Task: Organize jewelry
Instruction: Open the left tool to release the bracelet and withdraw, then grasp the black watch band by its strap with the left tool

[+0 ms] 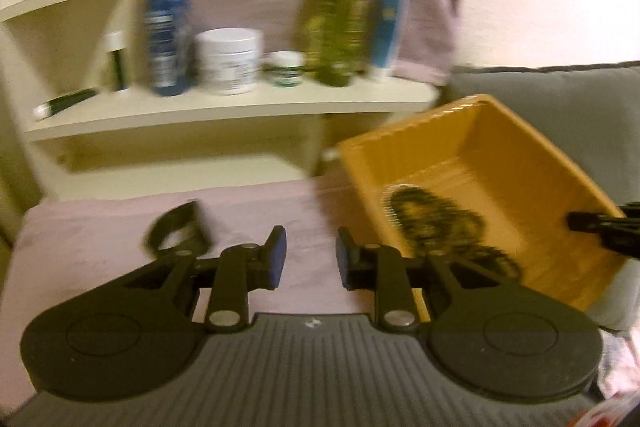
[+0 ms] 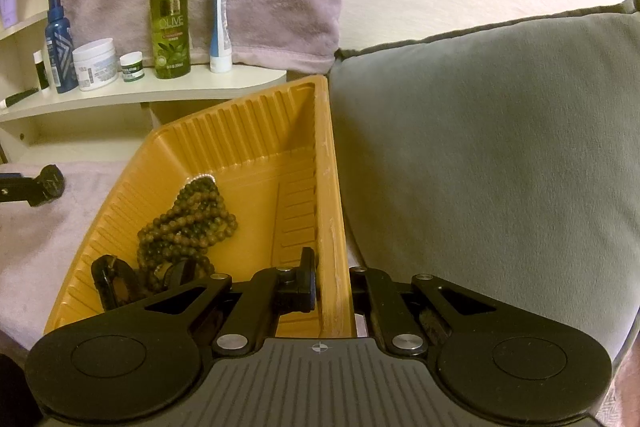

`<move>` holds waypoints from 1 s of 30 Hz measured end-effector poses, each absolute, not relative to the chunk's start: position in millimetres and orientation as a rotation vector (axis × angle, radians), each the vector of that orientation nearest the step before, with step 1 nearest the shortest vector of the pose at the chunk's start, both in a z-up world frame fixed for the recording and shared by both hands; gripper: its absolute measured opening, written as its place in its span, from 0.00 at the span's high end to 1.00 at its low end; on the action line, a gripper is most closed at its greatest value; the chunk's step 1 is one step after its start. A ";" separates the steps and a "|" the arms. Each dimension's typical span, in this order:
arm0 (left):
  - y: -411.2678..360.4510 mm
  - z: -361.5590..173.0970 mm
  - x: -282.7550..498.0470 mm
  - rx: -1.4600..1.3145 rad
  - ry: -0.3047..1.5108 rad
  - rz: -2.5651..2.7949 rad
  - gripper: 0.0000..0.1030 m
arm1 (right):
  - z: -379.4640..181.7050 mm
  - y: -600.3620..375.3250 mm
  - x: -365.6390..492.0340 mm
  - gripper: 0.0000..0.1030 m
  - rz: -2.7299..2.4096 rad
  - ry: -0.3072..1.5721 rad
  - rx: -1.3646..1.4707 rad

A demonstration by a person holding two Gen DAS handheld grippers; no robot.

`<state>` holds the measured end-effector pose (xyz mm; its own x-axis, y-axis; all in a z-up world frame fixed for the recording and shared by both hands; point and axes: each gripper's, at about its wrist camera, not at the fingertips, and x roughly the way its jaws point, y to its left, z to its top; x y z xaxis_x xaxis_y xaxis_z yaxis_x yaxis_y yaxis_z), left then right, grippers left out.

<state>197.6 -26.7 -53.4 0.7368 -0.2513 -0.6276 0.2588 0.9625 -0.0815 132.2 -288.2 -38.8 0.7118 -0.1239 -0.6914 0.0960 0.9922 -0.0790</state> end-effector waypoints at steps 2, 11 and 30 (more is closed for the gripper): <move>-14.1 -54.9 198.3 0.012 0.691 -0.245 0.77 | -39.3 -288.2 132.0 0.94 -0.123 0.771 -0.040; 22.9 -66.0 205.9 0.009 0.719 -0.137 0.74 | -40.3 -287.6 132.0 0.94 -0.127 0.777 -0.049; 26.5 -73.4 216.3 0.026 0.736 -0.117 0.72 | -41.5 -289.0 133.8 0.94 -0.126 0.786 -0.055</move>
<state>216.3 26.5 -73.4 0.7349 -0.0970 -0.6712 0.1152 0.9932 -0.0174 133.8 -289.0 -41.5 0.6995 -0.1340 -0.7019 0.0930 0.9910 -0.0965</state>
